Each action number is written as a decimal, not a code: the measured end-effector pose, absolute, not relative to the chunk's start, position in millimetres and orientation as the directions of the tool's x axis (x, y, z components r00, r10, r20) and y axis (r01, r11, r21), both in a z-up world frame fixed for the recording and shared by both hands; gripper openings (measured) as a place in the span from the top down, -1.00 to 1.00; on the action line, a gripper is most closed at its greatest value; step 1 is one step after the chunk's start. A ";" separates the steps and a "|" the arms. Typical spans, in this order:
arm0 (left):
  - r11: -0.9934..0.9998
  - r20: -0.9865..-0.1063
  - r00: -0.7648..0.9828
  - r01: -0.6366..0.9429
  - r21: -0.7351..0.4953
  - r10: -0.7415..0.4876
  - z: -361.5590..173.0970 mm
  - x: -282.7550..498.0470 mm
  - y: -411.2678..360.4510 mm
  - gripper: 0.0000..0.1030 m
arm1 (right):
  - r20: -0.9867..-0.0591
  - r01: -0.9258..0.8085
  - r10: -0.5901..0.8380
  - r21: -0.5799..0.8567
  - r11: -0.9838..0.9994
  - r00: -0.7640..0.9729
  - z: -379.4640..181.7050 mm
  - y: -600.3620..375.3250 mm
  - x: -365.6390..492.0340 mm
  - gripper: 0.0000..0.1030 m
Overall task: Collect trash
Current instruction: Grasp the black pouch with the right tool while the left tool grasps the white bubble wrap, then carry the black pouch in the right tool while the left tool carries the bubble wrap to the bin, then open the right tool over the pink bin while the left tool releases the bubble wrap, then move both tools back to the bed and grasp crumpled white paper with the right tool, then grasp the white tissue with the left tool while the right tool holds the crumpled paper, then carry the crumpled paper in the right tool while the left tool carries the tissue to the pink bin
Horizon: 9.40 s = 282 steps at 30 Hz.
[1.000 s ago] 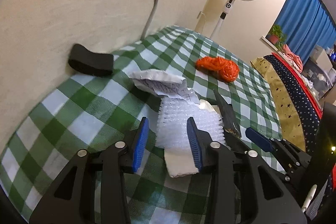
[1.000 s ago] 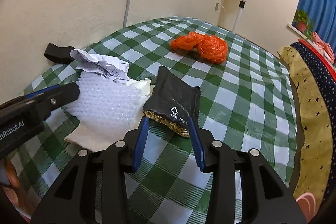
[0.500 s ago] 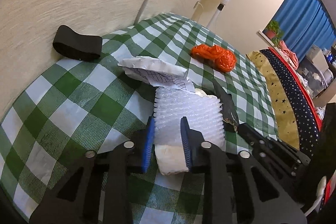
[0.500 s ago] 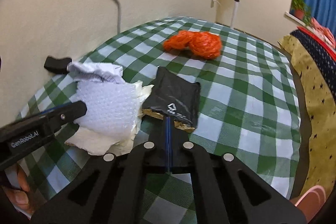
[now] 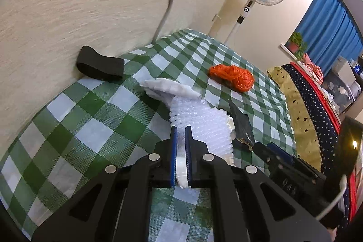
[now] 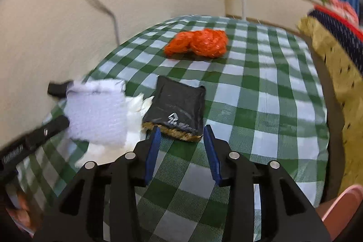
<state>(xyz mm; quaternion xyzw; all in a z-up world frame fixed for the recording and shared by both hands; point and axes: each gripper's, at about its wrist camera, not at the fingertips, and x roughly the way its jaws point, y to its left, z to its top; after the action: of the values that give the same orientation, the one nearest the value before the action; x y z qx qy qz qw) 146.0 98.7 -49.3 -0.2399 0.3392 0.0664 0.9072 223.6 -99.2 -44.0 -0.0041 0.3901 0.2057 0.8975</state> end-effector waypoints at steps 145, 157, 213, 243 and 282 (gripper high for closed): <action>0.883 -0.608 0.651 0.419 -0.211 -0.454 -24.7 79.0 -210.6 0.75 | -0.609 0.416 -0.328 0.004 0.909 0.722 50.8 -381.4 18.7 -0.33; 0.897 -0.596 0.677 0.394 -0.201 -0.431 -18.6 77.3 -191.5 0.60 | -0.588 0.396 -0.313 0.015 0.918 0.746 54.0 -375.1 14.2 -0.34; 0.892 -0.561 0.796 -0.402 -0.208 0.228 -1.2 107.2 109.0 0.60 | -0.617 -0.292 0.569 0.497 0.817 0.544 -54.6 -88.0 166.2 0.05; 0.910 -0.665 0.740 -0.340 -0.237 0.103 -57.0 164.0 75.9 0.03 | -0.671 -0.032 0.434 0.523 0.852 0.600 -57.9 -176.9 165.1 0.96; 0.980 -0.578 0.813 -0.059 -0.190 -0.063 -15.2 110.7 18.1 0.92 | -0.578 -0.054 0.260 0.348 0.936 0.774 26.6 -222.3 73.9 0.97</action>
<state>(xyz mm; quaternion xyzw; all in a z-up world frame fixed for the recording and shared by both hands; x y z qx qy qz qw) 110.7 18.1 -15.2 -0.1001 0.3055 -0.0011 0.9469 73.9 -222.3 26.6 0.1579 0.3256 0.0846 0.9284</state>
